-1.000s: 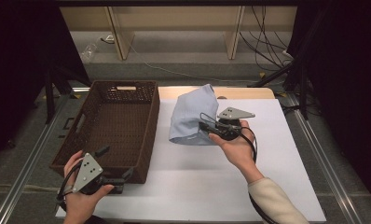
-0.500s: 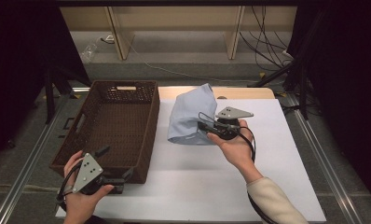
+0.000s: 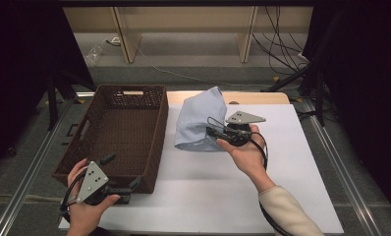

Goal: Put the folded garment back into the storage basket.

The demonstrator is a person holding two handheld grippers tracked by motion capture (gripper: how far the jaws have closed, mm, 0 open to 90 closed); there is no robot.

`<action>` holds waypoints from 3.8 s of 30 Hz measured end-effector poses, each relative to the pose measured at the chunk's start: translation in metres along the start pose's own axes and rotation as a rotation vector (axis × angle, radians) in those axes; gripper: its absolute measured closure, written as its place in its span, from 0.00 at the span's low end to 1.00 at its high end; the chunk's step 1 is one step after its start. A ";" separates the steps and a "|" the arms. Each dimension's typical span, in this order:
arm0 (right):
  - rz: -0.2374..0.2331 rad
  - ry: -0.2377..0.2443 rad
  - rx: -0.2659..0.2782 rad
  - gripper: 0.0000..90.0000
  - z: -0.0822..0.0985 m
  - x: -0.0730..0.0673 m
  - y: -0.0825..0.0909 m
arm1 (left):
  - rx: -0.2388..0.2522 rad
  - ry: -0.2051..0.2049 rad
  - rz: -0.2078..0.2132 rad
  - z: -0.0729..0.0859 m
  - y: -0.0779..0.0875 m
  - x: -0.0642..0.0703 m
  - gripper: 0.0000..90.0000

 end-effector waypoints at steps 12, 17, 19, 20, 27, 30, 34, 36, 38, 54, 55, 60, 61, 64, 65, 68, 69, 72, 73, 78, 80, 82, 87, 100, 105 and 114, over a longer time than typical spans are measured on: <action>-0.011 -0.003 0.008 0.88 -0.004 -0.005 -0.002 | 0.000 0.001 0.002 0.000 0.000 0.000 0.00; -0.020 -0.006 0.010 0.88 -0.006 -0.007 -0.004 | 0.003 0.001 0.003 0.000 0.000 0.000 0.00; -0.020 -0.006 0.010 0.88 -0.007 -0.008 -0.004 | 0.004 0.000 0.003 0.000 0.000 0.000 0.00; -0.020 -0.006 0.010 0.88 -0.007 -0.008 -0.004 | 0.004 0.000 0.003 -0.001 0.001 0.000 0.00; -0.024 -0.004 0.019 0.88 -0.010 -0.011 -0.004 | 0.003 -0.002 0.005 -0.001 0.000 0.001 0.00; -0.026 -0.006 0.017 0.88 -0.011 -0.012 -0.005 | 0.003 -0.001 0.005 -0.001 0.000 0.001 0.00; -0.031 -0.006 0.021 0.88 -0.013 -0.014 -0.006 | 0.003 -0.001 0.005 -0.001 0.000 0.001 0.00; -0.030 -0.005 0.020 0.88 -0.014 -0.015 -0.006 | 0.003 0.000 0.006 0.000 0.000 0.001 0.00; -0.033 -0.004 0.019 0.88 -0.014 -0.016 -0.007 | 0.002 0.000 0.007 0.000 0.000 0.001 0.00; -0.044 0.001 0.028 0.88 -0.019 -0.023 -0.009 | 0.004 0.006 0.007 0.000 0.000 0.001 0.00; -0.045 0.002 0.030 0.88 -0.019 -0.024 -0.010 | 0.004 0.006 0.008 0.000 0.000 0.001 0.00; -0.047 -0.001 0.033 0.87 -0.020 -0.025 -0.011 | 0.003 0.006 0.009 0.000 0.000 0.001 0.00; -0.051 -0.002 0.034 0.87 -0.020 -0.027 -0.011 | 0.004 0.006 0.008 0.000 0.000 0.001 0.00; -0.054 -0.001 0.034 0.87 -0.021 -0.029 -0.012 | 0.005 0.006 0.008 0.000 0.000 0.001 0.00; -0.054 -0.001 0.034 0.87 -0.021 -0.029 -0.012 | 0.005 0.006 0.009 0.000 0.000 0.001 0.00; -0.056 0.002 0.038 0.87 -0.023 -0.031 -0.012 | 0.005 0.006 0.008 0.000 0.000 0.001 0.00; -0.057 0.005 0.039 0.87 -0.023 -0.031 -0.012 | 0.005 0.006 0.008 0.000 0.000 0.001 0.00; -0.058 0.010 0.040 0.87 -0.024 -0.032 -0.012 | 0.005 0.005 0.008 0.000 0.000 0.001 0.00; -0.059 0.010 0.040 0.87 -0.024 -0.033 -0.013 | 0.005 0.006 0.008 0.000 0.000 0.001 0.00; -0.060 0.011 0.045 0.87 -0.026 -0.035 -0.013 | 0.004 0.006 0.007 0.000 0.000 0.001 0.00; -0.061 0.008 0.048 0.87 -0.027 -0.035 -0.013 | 0.003 0.007 0.008 0.000 0.000 0.001 0.00; -0.061 0.010 0.049 0.87 -0.027 -0.035 -0.013 | 0.004 0.007 0.008 0.000 0.000 0.001 0.00; -0.060 0.008 0.047 0.87 -0.028 -0.036 -0.014 | 0.006 0.006 0.008 0.000 0.000 0.001 0.00; -0.066 0.012 0.048 0.87 -0.033 -0.043 -0.018 | 0.009 0.007 0.002 -0.001 0.001 0.001 0.00; -0.068 0.015 0.046 0.87 -0.035 -0.045 -0.019 | 0.008 0.007 0.004 -0.001 0.001 0.001 0.00; -0.070 0.019 0.048 0.87 -0.039 -0.048 -0.021 | 0.009 0.007 0.003 -0.001 0.001 0.000 0.00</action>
Point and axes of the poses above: each handheld gripper's, and its own axes: y roughly backward along the jaws, z roughly out of its underside, x roughly to its right, the point moved 3 cm from there along -y, roughly forward along the jaws, and after that the axes turned 15 degrees about z, right-handed, at the moved point
